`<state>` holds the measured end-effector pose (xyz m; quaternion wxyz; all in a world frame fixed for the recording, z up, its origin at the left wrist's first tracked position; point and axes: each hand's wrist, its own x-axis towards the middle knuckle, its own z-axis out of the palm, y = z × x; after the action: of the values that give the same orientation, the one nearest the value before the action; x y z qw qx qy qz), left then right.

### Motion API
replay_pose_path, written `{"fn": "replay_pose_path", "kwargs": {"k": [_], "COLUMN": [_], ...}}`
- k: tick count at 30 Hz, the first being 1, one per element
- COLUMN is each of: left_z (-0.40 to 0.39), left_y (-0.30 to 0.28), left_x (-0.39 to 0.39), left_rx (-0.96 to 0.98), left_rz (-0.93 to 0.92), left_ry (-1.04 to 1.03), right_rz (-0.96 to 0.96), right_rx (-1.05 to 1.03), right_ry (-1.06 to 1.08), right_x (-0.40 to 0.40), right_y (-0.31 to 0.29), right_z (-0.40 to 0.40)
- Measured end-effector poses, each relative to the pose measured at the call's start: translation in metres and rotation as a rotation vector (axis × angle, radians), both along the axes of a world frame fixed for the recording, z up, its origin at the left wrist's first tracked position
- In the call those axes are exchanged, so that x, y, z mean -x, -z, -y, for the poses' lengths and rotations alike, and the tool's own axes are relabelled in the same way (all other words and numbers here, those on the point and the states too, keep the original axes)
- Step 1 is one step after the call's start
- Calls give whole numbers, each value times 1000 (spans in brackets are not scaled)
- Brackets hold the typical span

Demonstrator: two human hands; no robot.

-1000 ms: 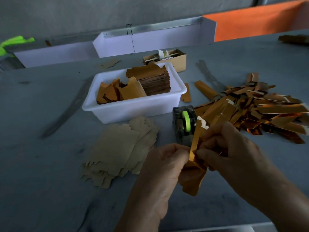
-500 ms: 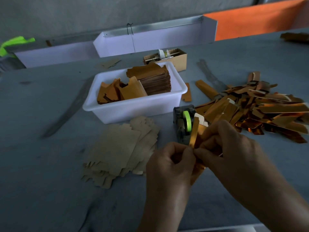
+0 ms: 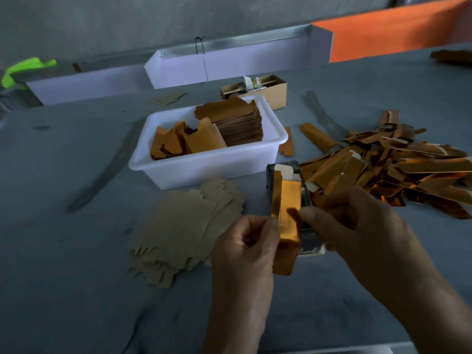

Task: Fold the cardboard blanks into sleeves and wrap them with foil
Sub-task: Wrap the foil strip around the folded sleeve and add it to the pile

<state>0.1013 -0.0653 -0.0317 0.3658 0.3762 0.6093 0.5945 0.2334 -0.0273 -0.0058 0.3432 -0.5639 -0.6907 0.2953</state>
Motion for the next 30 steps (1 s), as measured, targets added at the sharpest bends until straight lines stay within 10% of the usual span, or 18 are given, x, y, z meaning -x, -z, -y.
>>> {"fn": "replay_pose_path", "kwargs": {"k": [11,19,23,30], "left_z": [1,-12,-9,-13], "left_y": [-4,16,31,27], "left_x": [16,86,98,86], "left_rx": [100,348,678,593], "left_rz": [-50,-1038,-1234,-1354], "left_ry": [152,-280,-112,-141], "right_rz": [-337,-565,-416,-347], "right_rx": [163,47,56,9], "right_ry": [-101,279,408,245], "right_x": [17,-10,-15,3], "right_y": [15,11,21,32], "right_z": [-8,-55,-65,-34]}}
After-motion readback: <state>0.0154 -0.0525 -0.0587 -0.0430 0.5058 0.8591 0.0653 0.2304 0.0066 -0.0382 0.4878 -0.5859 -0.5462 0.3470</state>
